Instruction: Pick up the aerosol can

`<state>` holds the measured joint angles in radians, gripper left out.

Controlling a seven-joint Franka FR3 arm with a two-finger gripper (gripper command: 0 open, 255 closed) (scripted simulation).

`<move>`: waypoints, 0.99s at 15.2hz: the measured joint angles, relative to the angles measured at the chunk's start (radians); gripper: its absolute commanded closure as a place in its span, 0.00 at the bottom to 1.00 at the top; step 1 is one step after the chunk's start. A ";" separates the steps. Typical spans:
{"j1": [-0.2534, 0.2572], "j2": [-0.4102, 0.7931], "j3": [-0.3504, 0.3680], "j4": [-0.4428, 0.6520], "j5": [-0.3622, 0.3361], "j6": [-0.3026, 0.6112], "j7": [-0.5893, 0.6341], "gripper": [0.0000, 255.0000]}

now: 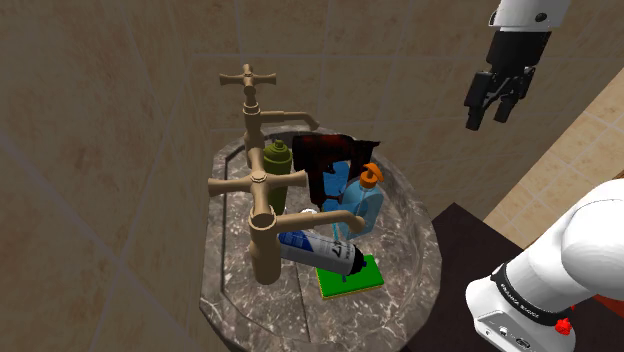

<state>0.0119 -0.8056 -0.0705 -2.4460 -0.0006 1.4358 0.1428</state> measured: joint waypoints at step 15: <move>0.168 0.548 0.005 0.329 0.179 0.091 -0.212 0.00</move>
<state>0.1798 -0.2574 -0.0653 -2.1169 0.1782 1.5272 -0.0687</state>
